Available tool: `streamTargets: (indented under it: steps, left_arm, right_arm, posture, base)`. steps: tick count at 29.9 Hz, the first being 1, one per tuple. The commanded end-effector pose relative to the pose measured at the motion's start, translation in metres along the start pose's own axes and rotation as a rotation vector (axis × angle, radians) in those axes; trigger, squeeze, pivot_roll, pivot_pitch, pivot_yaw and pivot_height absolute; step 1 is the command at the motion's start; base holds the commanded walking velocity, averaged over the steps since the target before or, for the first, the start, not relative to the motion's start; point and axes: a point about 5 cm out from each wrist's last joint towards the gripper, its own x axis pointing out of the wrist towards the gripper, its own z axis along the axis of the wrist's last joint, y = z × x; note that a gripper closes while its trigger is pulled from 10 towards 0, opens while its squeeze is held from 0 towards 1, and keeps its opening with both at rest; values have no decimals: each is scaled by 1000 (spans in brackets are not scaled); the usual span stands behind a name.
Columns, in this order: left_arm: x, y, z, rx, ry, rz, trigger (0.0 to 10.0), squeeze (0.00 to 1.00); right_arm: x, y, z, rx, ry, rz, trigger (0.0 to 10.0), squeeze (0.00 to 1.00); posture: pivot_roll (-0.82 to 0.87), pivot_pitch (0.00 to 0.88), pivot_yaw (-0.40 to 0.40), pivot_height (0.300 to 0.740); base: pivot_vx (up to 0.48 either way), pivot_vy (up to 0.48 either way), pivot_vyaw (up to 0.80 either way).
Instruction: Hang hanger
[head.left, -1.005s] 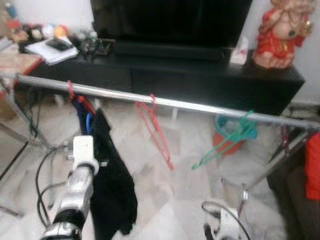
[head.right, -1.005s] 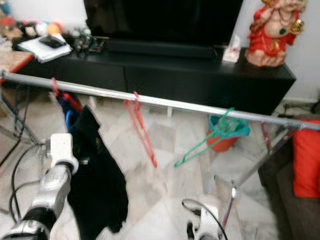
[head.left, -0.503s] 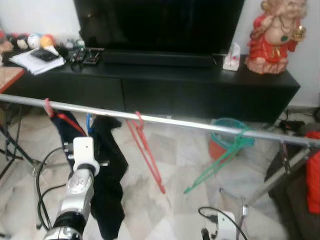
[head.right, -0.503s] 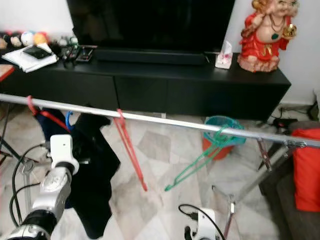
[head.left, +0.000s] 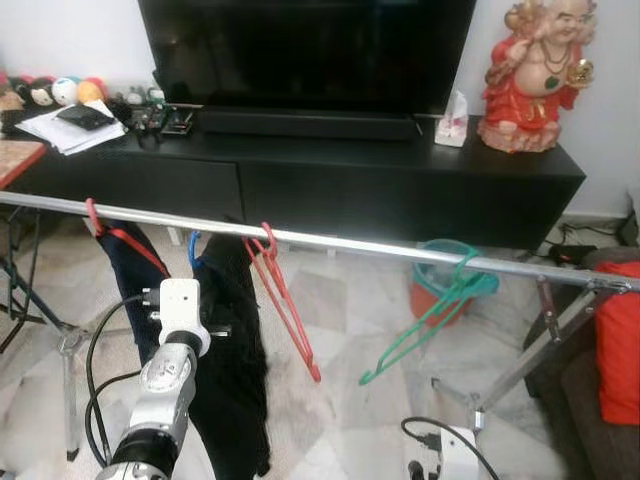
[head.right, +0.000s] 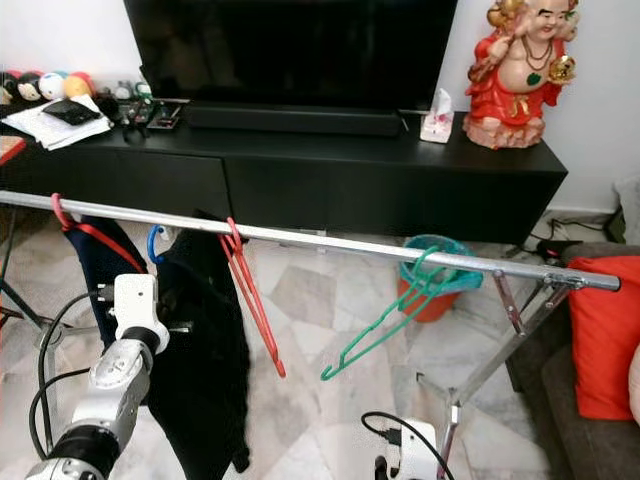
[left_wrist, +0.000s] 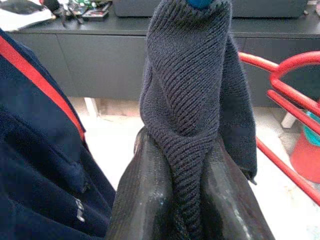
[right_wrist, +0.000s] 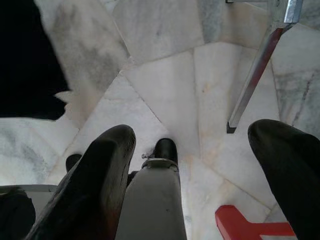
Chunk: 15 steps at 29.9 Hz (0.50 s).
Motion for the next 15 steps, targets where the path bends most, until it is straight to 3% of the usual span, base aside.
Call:
streamTargets:
  steps: [1, 5, 15]
  left_arm:
    - [10, -1, 19, 32, -73, -21, 10000, 0]
    - [23, -2, 24, 75, -16, -19, 10000, 0]
    - [37, -8, 26, 90, 78, -10, 10000, 0]
  right_arm:
    - [1, 2, 5, -5, 0, 1, 10000, 0]
    - [1, 1, 8, -1, -5, 0, 10000, 0]
    - [0, -2, 2, 0, 5, -2, 10000, 0]
  posture:
    - [-4, 0, -4, 740]
    - [-9, 0, 1, 740]
    - [-23, 0, 8, 740]
  base:
    - [0, 0, 0]
    - [0, 0, 0]
    - [0, 0, 0]
